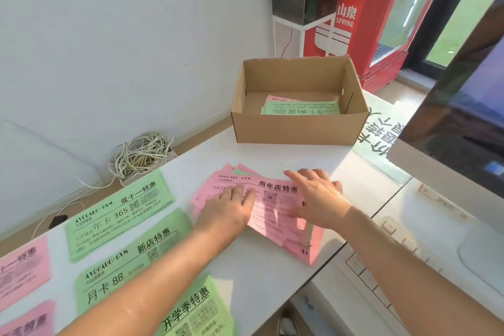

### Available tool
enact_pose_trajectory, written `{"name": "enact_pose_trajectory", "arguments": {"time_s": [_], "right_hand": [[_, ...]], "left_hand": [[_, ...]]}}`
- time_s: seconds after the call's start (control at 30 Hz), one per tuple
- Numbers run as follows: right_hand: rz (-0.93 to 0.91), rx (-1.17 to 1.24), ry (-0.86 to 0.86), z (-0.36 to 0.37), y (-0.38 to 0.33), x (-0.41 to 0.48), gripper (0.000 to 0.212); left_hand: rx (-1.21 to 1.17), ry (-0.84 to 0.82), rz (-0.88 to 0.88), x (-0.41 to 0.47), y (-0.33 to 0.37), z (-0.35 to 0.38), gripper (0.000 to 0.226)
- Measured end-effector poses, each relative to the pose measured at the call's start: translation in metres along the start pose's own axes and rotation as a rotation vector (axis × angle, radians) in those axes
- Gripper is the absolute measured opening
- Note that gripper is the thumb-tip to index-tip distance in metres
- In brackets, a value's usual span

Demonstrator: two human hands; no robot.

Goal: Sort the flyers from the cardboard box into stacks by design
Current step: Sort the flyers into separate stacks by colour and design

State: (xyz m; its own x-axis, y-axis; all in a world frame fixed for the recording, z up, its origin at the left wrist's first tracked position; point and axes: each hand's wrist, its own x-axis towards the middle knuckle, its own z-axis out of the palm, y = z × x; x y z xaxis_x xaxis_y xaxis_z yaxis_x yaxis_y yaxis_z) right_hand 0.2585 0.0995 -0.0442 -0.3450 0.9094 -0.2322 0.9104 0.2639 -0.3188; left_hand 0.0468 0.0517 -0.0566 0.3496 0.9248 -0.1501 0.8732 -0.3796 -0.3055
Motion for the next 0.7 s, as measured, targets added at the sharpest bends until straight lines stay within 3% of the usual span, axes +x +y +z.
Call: {"name": "enact_pose_trajectory", "arguments": {"time_s": [0.07,0.1,0.2,0.33,0.47,0.6,0.7], "right_hand": [[-0.016,-0.043,0.113,0.002,0.002,-0.003,0.066],[-0.027,-0.026,0.116,0.002,0.003,-0.005,0.061],[-0.029,0.037,0.007,0.007,0.010,-0.014,0.063],[-0.004,0.099,0.029,0.013,0.015,-0.024,0.067],[0.057,0.174,0.094,0.016,0.014,-0.025,0.061],[0.160,0.276,0.209,0.019,0.013,-0.020,0.046],[0.274,0.671,0.194,0.014,0.009,-0.013,0.032]], "left_hand": [[0.012,-0.143,-0.049,-0.002,0.013,-0.005,0.076],[-0.003,-0.205,-0.093,-0.003,0.020,-0.013,0.074],[-0.167,-0.191,-0.165,0.001,0.033,-0.027,0.057],[-0.203,-0.171,-0.163,-0.001,0.040,-0.029,0.065],[-0.237,-0.071,-0.216,-0.005,0.033,-0.011,0.052],[-0.235,0.012,-0.136,-0.006,0.032,0.000,0.040],[-0.238,0.159,-0.080,-0.006,0.030,0.009,0.029]]}}
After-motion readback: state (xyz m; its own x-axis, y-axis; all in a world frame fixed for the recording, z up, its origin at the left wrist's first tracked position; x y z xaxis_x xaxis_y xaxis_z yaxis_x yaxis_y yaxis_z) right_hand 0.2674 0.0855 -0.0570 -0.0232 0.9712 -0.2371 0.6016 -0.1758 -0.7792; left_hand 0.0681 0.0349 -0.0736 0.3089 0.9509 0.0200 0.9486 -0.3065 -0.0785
